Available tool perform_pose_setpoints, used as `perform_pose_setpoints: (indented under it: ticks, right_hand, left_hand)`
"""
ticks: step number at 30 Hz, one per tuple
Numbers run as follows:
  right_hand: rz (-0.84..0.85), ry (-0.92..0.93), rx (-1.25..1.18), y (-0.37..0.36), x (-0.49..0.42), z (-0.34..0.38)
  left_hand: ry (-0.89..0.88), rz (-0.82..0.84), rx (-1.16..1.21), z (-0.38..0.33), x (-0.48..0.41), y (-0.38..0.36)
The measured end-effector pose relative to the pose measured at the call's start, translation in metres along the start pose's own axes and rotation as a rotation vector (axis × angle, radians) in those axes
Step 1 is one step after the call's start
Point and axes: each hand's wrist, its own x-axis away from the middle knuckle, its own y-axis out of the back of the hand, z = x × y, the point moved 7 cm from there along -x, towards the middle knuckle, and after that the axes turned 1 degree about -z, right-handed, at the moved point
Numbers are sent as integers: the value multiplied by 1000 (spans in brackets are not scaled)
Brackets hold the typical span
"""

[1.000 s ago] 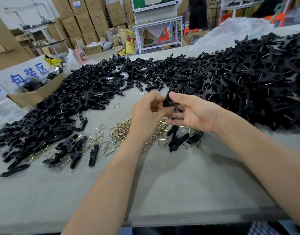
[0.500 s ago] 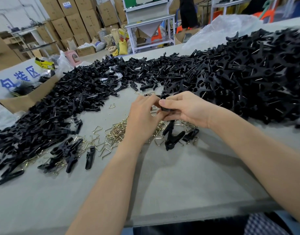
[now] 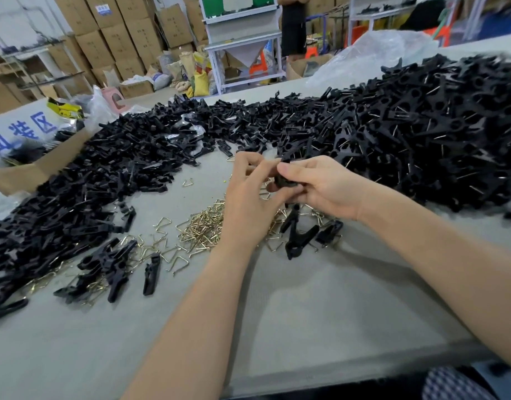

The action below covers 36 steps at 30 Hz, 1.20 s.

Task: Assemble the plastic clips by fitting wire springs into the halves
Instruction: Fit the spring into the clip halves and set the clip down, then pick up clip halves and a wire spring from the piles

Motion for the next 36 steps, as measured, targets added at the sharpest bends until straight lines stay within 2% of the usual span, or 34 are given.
perform_pose_setpoints:
  ticks: [8, 14, 19, 22, 26, 28, 29, 31, 32, 33, 35, 36]
  right_hand:
    - [-38, 66, 182, 2, -2, 3]
    - [-51, 87, 200, 1, -1, 1]
    - [41, 10, 38, -1, -1, -3]
    - [34, 48, 158, -2, 0, 3]
    - [-153, 136, 466, 11, 2, 16]
    - [-289, 247, 540, 19, 7, 33]
    - [-395, 355, 556, 27, 12, 45]
    - [-693, 545, 697, 48, 28, 69]
    - [-859, 538, 863, 60, 34, 76]
    - [-984, 429, 1054, 71, 36, 78]
    - [-1019, 174, 1307, 84, 32, 67]
    - [-972, 138, 1354, 82, 28, 60]
  left_hand:
    - [-25, 19, 33, -3, 0, 0]
    - [-68, 18, 8, -4, 0, 1]
    - [-38, 2, 11, -6, -1, 2]
    - [-7, -71, 12, -4, -5, 10]
    - [10, 39, 75, 1, -7, 5]
    - [98, 130, 72, 12, -9, 0]
    - [154, 148, 10, 19, -9, 2]
    - [236, 59, -211, 35, -11, 20]
    - [286, -19, -315, 42, -11, 33]
    - [365, -77, -413, 51, -10, 46]
    - [625, -35, -598, 75, 0, 63]
    - [772, 52, -637, 89, 7, 68]
